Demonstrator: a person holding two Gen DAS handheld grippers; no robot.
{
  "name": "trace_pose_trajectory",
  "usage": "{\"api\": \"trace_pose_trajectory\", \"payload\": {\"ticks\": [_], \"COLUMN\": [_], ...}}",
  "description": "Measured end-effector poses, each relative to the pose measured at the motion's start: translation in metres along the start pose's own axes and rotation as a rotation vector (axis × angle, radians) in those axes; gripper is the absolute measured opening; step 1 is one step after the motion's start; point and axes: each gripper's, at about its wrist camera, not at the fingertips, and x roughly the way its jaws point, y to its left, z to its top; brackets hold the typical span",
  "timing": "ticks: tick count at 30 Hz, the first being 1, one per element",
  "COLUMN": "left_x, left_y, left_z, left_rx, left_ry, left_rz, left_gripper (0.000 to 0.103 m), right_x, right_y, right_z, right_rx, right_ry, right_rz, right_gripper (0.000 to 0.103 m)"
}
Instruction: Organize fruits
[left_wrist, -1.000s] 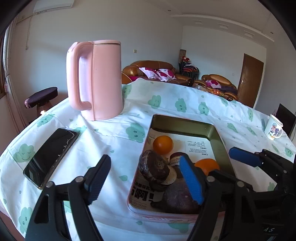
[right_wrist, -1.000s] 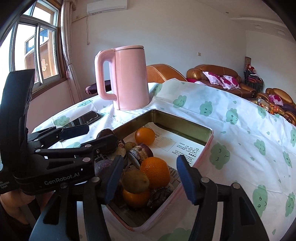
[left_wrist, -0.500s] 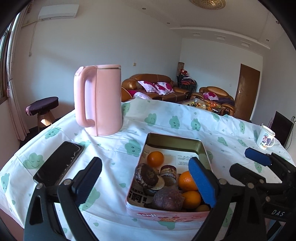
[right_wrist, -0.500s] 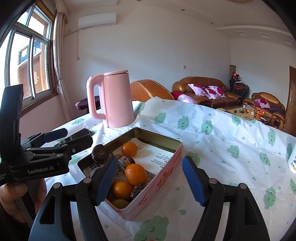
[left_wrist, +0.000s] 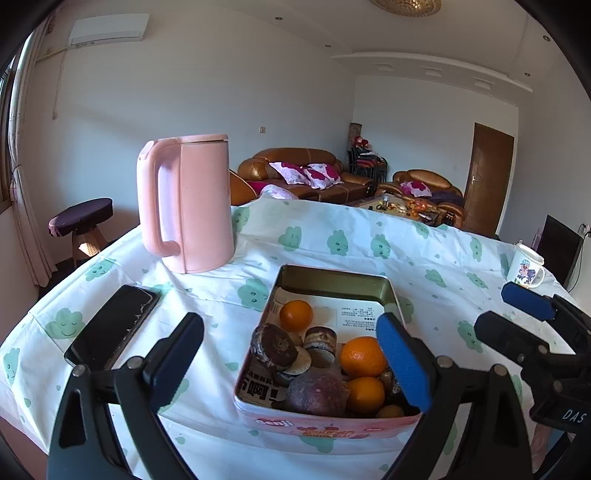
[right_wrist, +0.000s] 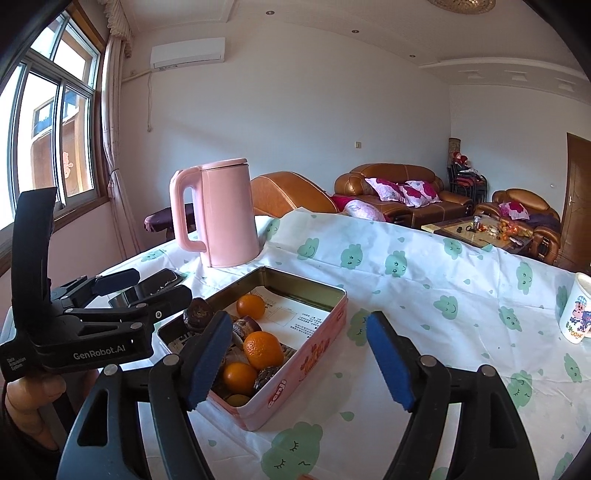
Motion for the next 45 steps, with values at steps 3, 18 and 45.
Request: {"api": "trace_pose_trajectory", "payload": {"ticks": [3,18,45], "left_x": [-0.002,-0.005,-0.005], "left_y": [-0.003,-0.015,-0.039], "left_z": [-0.001,-0.001,-0.004], "left_rx": [0.005,0.037,0.099], "left_ry": [-0.001,-0.005,0.009], "left_rz": [-0.003,0.012,0.010], "left_gripper": [0.097,0.103,0.103], "right_x": [-0.002,-0.009,-0.023], "right_y": [-0.003,-0.014,-0.034], "right_z": [-0.001,-0.006,-0.017], "right_rx": [0.007,0.031,0.018], "right_ry": [-0.004,-0.021,-0.029], "right_rz": [-0.006,-0.030,-0.110], "right_gripper": [0.076,0.077,0.079]}}
